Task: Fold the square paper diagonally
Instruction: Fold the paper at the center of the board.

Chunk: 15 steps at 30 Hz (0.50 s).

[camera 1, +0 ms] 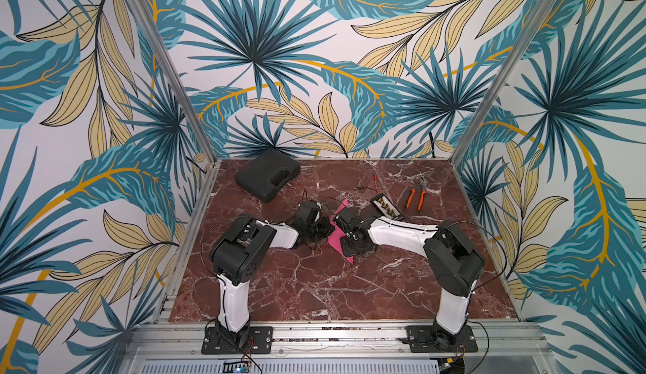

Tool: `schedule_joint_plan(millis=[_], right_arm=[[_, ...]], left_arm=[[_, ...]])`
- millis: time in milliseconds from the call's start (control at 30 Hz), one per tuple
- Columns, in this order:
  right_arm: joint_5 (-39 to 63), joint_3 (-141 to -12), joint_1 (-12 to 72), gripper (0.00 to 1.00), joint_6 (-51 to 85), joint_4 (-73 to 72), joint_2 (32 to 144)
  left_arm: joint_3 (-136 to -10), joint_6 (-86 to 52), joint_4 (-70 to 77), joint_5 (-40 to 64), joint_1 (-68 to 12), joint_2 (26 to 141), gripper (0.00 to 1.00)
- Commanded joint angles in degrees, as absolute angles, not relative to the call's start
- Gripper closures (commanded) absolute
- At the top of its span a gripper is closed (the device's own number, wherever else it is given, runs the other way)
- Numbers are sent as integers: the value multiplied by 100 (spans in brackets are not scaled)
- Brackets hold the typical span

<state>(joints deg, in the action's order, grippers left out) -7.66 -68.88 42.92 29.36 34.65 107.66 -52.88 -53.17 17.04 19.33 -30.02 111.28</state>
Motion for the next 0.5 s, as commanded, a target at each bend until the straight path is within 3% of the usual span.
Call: schedule_joint_plan(millis=[0, 467], right_arm=[[-603, -6669, 4416, 87, 3052, 3885, 10679], [-388, -6375, 4570, 93, 3150, 3884, 10485]], left_arm=[[-5141, -5273, 1416, 1632, -2905, 11328, 100], [-5116, -5265, 1432, 1642, -2896, 11344, 100]])
